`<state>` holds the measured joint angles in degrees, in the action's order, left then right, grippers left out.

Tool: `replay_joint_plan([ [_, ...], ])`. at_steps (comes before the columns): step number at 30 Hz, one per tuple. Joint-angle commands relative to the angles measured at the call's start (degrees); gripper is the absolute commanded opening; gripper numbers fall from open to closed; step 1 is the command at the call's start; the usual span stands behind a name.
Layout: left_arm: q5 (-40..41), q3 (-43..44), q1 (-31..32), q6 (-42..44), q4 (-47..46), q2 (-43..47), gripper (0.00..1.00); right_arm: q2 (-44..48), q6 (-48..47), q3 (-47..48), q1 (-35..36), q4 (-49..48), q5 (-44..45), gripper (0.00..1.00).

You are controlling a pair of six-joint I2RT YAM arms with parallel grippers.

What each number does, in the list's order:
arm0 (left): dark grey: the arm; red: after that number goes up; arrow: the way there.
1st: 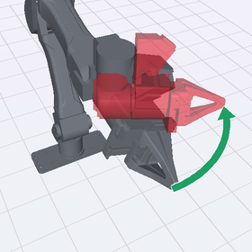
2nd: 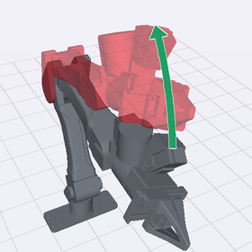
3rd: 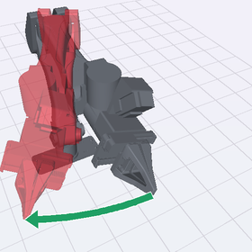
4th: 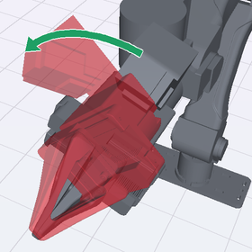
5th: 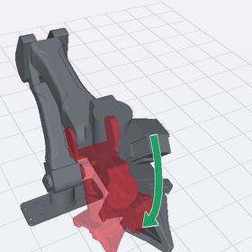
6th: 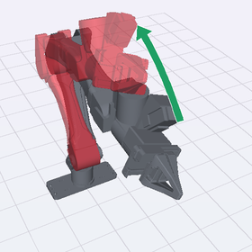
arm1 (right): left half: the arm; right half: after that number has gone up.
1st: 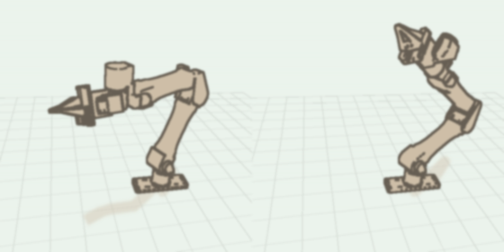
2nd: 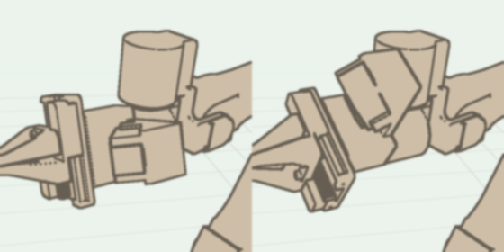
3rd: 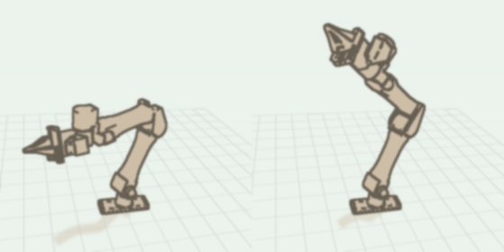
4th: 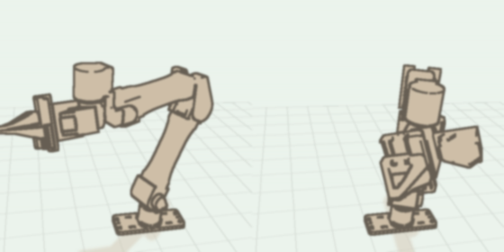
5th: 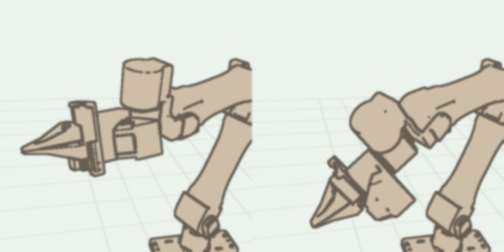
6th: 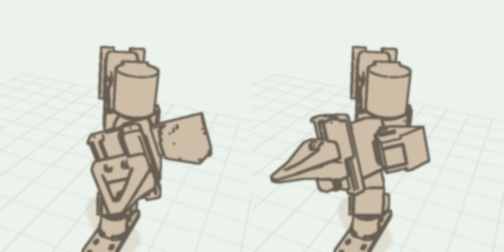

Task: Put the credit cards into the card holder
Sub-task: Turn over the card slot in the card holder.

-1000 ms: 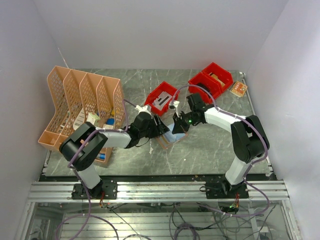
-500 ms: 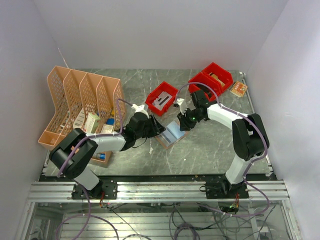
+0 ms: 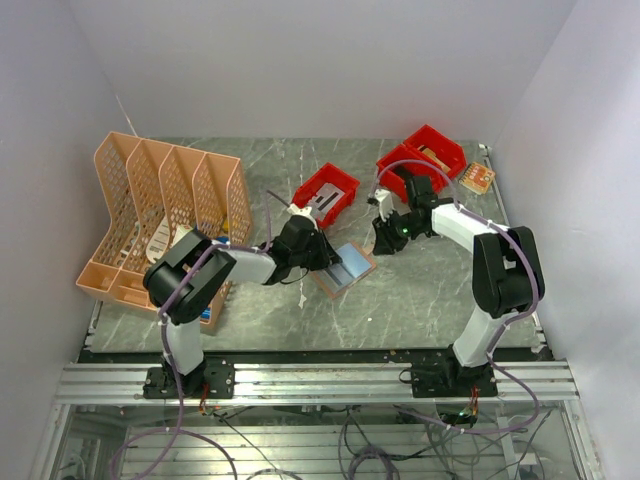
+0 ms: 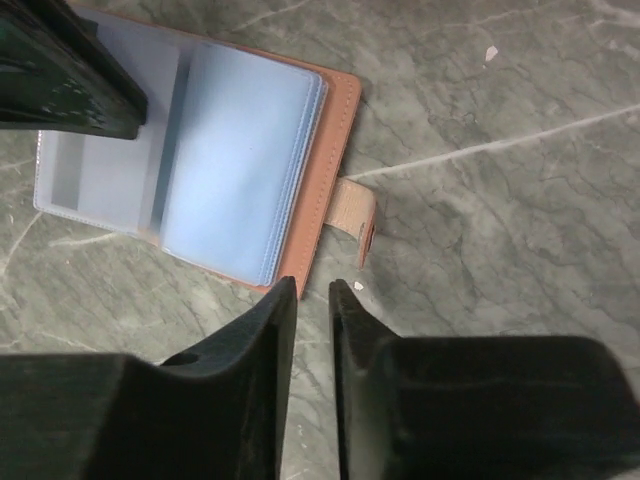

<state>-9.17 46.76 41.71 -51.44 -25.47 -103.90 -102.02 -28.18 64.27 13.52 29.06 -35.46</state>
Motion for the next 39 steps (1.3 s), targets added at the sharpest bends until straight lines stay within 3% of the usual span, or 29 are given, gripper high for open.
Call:
replay_joint_plan([
  [1, -2.36, 5.14, -0.14, 2.77, 2.97, -3.4, 0.22, -0.84, 0.04, 0.88, -0.28, 0.9, -2.14, 0.15],
  [7, -1.02, 6.12, -0.14, 4.69, 6.47, -3.91, 0.21, -4.37, 0.87, 1.13, -0.16, 0.53, 2.75, 0.07],
  [13, -0.96, 2.68, -0.14, 5.74, 7.07, -0.56, 0.22, -6.36, 0.99, 1.48, 0.28, 0.88, 3.3, 0.06],
  [29, 4.28, -1.76, -0.66, 10.66, 13.69, 4.35, 0.23, -8.2, -9.13, 3.15, 4.8, 9.93, -5.95, 0.05],
  [39, 10.34, -3.05, -1.46, 17.35, 17.14, 15.03, 0.24, -0.09, -12.17, 2.23, 3.15, 9.0, -10.57, 0.09],
])
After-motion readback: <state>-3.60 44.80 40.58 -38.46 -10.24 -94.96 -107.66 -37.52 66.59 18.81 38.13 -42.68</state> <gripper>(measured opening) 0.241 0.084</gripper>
